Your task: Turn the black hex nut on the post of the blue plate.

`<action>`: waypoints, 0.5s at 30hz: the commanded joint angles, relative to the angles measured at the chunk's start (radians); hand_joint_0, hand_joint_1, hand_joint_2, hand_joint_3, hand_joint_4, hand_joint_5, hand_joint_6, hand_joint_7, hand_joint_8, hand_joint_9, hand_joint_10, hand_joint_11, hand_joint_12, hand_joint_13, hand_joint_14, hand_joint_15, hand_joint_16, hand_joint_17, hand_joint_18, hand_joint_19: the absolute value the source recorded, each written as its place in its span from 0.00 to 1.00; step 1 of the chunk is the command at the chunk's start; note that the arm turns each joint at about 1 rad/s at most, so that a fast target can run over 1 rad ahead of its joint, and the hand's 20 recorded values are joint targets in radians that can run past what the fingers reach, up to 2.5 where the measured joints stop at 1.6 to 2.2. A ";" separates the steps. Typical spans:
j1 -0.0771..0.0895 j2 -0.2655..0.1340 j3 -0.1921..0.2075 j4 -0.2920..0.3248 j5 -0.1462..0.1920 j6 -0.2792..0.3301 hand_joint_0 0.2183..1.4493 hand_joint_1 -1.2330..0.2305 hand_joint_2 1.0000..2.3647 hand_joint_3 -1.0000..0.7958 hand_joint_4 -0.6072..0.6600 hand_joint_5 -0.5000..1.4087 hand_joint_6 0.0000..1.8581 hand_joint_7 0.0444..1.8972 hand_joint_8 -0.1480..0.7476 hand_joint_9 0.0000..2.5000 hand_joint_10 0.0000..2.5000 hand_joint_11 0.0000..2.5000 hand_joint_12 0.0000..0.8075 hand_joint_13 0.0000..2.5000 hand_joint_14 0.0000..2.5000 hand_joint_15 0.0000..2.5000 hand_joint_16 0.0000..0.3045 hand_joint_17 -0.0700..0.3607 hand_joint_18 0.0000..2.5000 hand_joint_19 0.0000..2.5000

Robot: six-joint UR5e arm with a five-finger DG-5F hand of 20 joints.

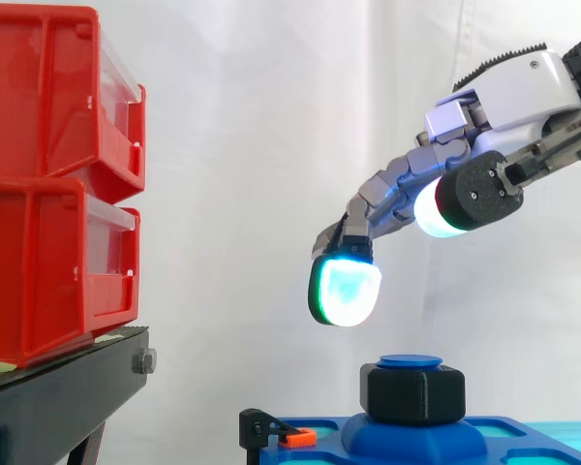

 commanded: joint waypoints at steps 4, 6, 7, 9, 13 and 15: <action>0.032 0.000 -0.029 0.055 0.014 0.001 0.18 0.62 0.00 0.28 0.67 0.17 0.27 0.37 0.43 0.09 0.00 0.00 0.45 0.00 0.00 0.00 0.20 0.49 0.00 0.00; 0.046 0.000 -0.044 0.073 0.022 0.004 0.16 0.53 0.00 0.28 0.67 0.16 0.27 0.37 0.44 0.08 0.00 0.00 0.46 0.00 0.00 0.00 0.21 0.50 0.00 0.00; 0.054 0.000 -0.049 0.086 0.023 0.006 0.15 0.50 0.00 0.28 0.67 0.16 0.27 0.38 0.44 0.08 0.00 0.00 0.47 0.00 0.00 0.00 0.21 0.50 0.00 0.00; 0.060 0.000 -0.056 0.098 0.023 0.009 0.15 0.44 0.00 0.28 0.66 0.15 0.27 0.38 0.44 0.07 0.00 0.00 0.47 0.00 0.00 0.00 0.22 0.51 0.00 0.00; 0.078 0.000 -0.066 0.122 0.031 0.013 0.16 0.35 0.00 0.28 0.61 0.13 0.27 0.39 0.41 0.04 0.00 0.00 0.45 0.00 0.00 0.00 0.21 0.50 0.00 0.00; 0.087 0.000 -0.066 0.122 0.045 0.013 0.17 0.32 0.00 0.28 0.60 0.13 0.27 0.39 0.40 0.03 0.00 0.00 0.45 0.00 0.00 0.00 0.21 0.49 0.00 0.00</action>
